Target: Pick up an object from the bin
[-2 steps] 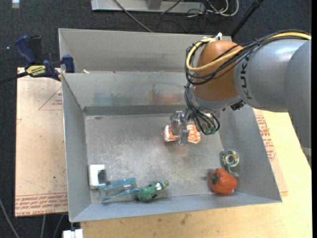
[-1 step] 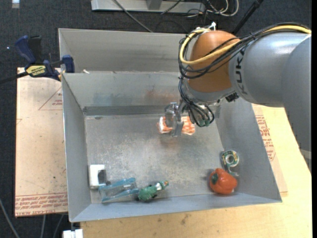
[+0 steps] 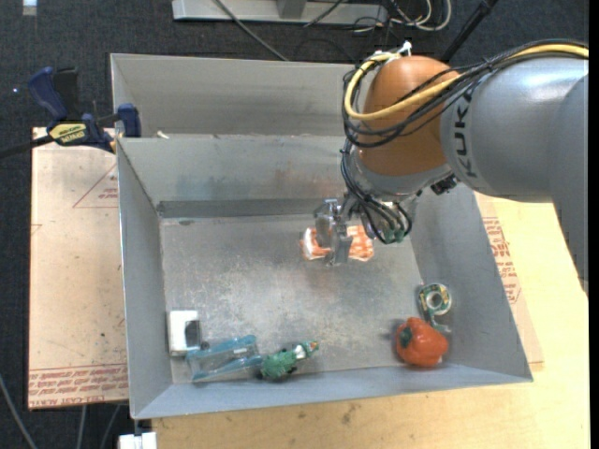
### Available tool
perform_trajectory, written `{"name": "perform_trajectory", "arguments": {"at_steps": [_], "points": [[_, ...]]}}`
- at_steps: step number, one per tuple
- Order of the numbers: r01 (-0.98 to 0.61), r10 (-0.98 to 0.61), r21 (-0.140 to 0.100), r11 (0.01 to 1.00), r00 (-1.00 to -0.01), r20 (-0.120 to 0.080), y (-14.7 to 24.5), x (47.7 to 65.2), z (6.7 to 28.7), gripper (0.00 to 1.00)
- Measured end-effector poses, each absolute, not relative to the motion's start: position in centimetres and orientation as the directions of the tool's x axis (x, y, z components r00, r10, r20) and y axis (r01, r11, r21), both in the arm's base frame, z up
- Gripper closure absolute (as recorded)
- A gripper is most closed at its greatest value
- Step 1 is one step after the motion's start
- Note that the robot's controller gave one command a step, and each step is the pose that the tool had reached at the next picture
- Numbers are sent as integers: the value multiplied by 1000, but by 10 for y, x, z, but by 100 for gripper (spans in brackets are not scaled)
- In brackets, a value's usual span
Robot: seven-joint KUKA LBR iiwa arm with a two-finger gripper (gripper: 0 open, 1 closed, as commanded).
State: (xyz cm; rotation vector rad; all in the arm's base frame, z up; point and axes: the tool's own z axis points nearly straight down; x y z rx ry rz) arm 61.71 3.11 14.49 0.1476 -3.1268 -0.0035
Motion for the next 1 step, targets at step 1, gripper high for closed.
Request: {"name": "perform_trajectory", "arguments": {"at_steps": [1], "points": [[-92,-92,1,996,-996,-1,32,623,210,100]]}}
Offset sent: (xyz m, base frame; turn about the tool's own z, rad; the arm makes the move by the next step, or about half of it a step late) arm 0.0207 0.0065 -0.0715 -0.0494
